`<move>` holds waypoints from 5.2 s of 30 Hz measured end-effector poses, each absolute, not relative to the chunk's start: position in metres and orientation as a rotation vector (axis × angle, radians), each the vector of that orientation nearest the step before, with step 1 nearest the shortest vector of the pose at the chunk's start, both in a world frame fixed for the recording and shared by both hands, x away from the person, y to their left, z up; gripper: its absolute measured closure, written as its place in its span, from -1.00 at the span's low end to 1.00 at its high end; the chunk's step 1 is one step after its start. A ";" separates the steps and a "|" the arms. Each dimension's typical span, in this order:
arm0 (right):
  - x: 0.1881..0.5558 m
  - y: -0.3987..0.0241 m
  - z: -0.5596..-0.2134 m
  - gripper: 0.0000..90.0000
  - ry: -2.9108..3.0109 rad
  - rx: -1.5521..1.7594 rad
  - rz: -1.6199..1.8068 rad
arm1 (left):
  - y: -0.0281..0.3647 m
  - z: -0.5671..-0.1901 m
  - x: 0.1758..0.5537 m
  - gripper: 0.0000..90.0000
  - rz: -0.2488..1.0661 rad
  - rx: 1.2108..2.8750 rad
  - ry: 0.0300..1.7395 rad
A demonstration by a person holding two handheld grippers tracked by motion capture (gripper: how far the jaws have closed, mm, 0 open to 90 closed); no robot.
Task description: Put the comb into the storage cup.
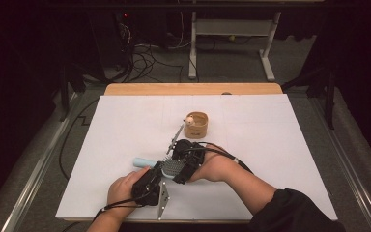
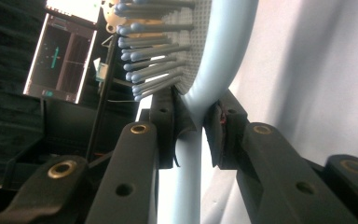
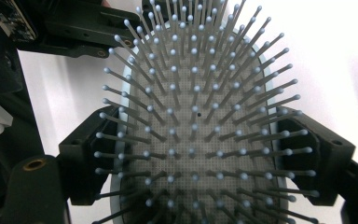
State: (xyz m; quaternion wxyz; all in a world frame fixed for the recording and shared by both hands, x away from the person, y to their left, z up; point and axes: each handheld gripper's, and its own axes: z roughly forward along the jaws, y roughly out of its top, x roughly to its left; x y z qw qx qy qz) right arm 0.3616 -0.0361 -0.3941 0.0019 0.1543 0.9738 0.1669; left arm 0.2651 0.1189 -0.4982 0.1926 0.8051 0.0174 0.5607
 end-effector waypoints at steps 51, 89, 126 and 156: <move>0.359 -0.050 -0.382 -1.00 2.979 0.450 0.478 | 0.119 -0.498 0.266 0.72 1.622 2.264 0.077; 0.356 -0.124 -0.407 -1.00 2.951 0.592 0.409 | 0.126 -0.493 0.269 0.72 1.600 2.221 0.187; 0.339 -0.198 -0.445 -1.00 2.546 0.825 0.917 | 0.142 -0.478 0.276 0.72 1.450 2.077 0.436; 0.316 -0.231 -0.461 -1.00 2.105 0.959 1.319 | 0.174 -0.464 0.286 0.72 1.081 1.815 0.717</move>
